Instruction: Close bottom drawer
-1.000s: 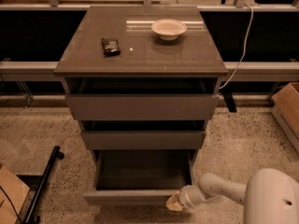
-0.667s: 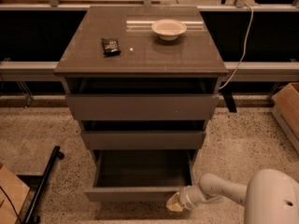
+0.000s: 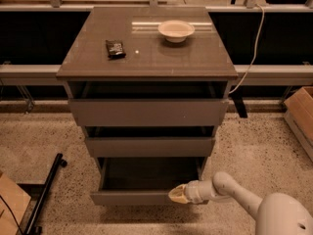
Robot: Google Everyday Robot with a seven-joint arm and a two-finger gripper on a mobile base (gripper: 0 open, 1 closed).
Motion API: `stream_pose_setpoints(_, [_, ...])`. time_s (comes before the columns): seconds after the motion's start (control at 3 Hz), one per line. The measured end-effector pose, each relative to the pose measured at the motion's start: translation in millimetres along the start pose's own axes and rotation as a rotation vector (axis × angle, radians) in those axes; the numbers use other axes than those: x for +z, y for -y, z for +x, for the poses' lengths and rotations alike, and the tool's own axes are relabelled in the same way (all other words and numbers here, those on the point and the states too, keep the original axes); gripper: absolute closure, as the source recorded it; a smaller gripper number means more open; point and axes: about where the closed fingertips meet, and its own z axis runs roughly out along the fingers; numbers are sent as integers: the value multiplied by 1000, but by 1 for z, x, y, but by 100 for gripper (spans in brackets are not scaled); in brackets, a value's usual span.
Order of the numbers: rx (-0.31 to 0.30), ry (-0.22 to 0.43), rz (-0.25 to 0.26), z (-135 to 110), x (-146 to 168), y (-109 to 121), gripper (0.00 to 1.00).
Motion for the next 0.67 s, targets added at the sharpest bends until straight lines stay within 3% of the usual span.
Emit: stream_pose_setpoints(0.67, [-48, -16, -2, -3, -5, 9, 100])
